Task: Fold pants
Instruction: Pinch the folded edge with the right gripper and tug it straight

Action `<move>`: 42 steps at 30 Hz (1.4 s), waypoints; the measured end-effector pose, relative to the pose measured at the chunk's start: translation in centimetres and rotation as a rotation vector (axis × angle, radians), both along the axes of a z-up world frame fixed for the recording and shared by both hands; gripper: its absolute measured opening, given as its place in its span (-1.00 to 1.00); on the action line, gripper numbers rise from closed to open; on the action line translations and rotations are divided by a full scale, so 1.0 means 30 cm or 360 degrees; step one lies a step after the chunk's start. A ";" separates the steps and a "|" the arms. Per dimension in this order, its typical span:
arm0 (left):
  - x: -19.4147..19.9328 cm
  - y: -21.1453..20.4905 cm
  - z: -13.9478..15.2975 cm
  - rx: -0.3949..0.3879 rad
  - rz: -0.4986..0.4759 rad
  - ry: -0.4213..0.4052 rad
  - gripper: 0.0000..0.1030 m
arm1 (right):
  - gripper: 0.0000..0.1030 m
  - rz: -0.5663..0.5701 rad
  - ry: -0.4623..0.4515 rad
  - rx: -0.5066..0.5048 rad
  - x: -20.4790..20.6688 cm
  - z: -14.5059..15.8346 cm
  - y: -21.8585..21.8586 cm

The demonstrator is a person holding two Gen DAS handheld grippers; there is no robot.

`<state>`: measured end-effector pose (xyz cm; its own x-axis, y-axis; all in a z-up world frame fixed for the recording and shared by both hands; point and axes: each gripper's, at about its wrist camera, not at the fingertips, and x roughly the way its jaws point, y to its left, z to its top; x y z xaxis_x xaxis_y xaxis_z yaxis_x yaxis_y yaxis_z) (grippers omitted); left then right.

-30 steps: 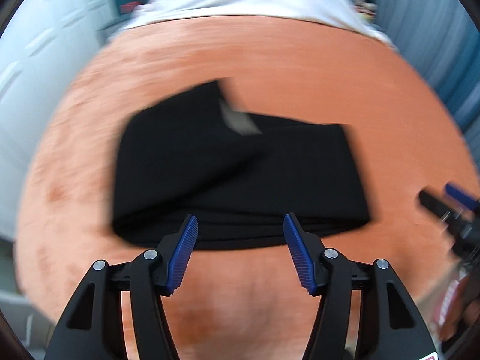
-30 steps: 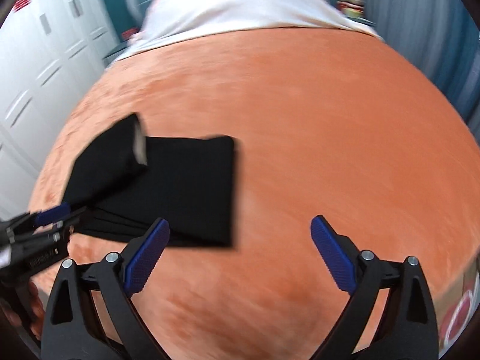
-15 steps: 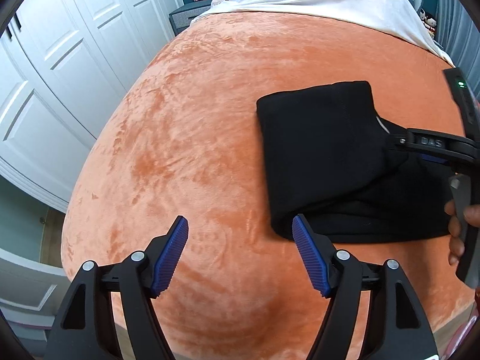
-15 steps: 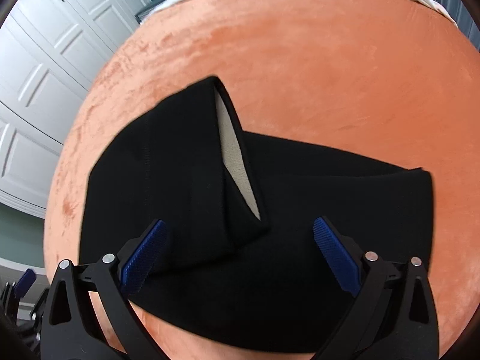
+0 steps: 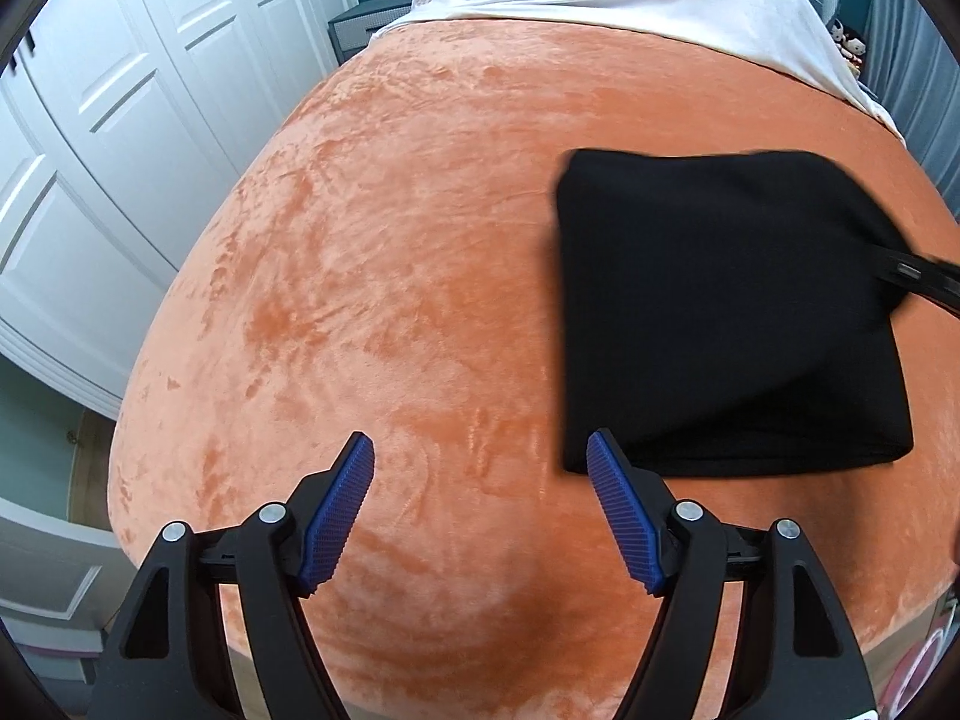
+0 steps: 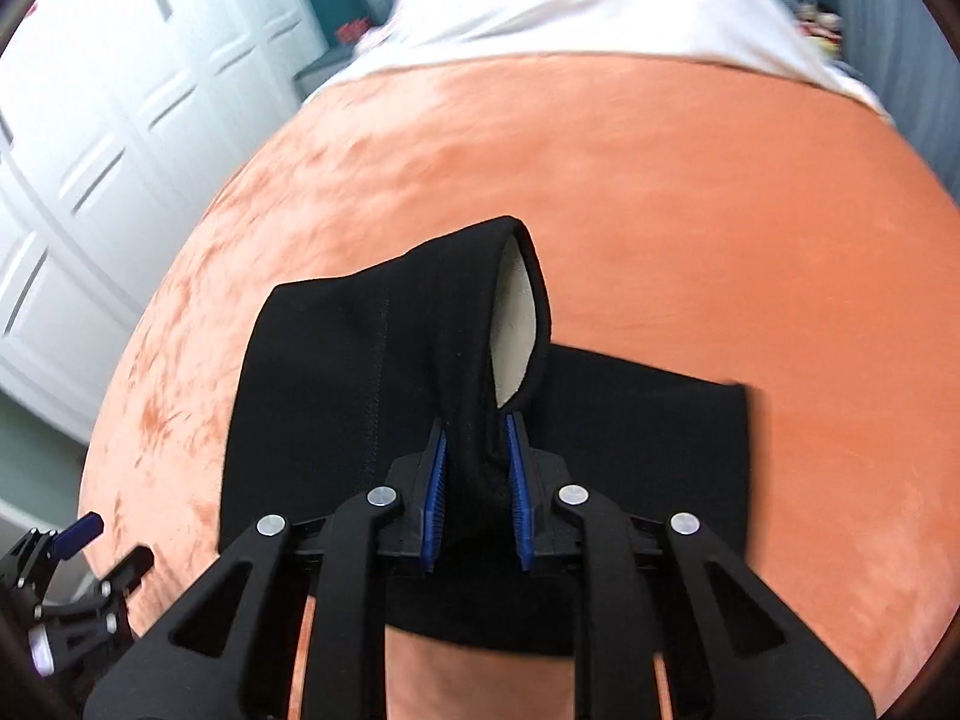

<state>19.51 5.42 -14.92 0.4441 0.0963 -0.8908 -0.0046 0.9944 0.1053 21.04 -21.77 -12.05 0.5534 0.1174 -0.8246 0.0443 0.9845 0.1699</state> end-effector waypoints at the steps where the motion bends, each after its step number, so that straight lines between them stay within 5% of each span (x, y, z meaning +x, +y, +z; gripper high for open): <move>1: -0.001 -0.008 0.001 -0.0003 -0.0004 0.0001 0.40 | -0.67 -0.0037 0.0000 -0.0004 -0.036 0.004 -0.038; 5: -0.006 -0.068 -0.015 -0.0049 -0.0043 0.0033 0.40 | -0.64 -0.0190 0.0165 -0.0056 -0.166 -0.113 -0.192; 8: -0.004 -0.122 -0.037 -0.0091 -0.0060 0.0088 0.40 | -0.37 -0.0157 0.0344 -0.0030 -0.181 -0.287 -0.219; 11: -0.013 -0.164 -0.030 -0.0096 -0.0087 0.0099 0.40 | -0.25 -0.0208 0.0239 0.0005 -0.209 -0.224 -0.234; 15: -0.021 -0.194 -0.028 -0.0063 -0.0112 0.0077 0.50 | 0.52 -0.0234 0.0062 -0.0046 -0.199 -0.098 -0.272; 21: -0.019 -0.228 -0.032 -0.0065 -0.0130 0.0091 0.50 | 0.65 -0.0222 0.0095 -0.0023 0.017 -0.118 -0.325; 24: -0.021 -0.232 -0.025 -0.0043 -0.0152 0.0085 0.50 | 0.57 -0.0158 0.0228 -0.0022 0.133 -0.217 -0.306; 25: -0.021 -0.232 -0.024 -0.0030 -0.0156 0.0081 0.50 | -0.09 -0.0106 0.0277 -0.0014 0.161 -0.249 -0.280; 27: -0.018 -0.226 -0.025 0.0005 -0.0161 0.0072 0.50 | -0.92 -0.0061 0.0244 -0.0111 0.174 -0.223 -0.236; 30: -0.008 -0.214 -0.035 0.0050 -0.0172 0.0072 0.50 | -0.93 -0.0123 0.0079 -0.0143 0.153 -0.130 -0.255; 34: 0.007 -0.206 -0.057 0.0034 -0.0168 0.0102 0.50 | -0.62 -0.0156 0.0317 -0.0307 0.202 -0.298 -0.291; 42: 0.004 -0.193 -0.057 -0.0001 -0.0163 0.0096 0.54 | -0.39 -0.0157 -0.0183 -0.0397 0.069 -0.021 -0.095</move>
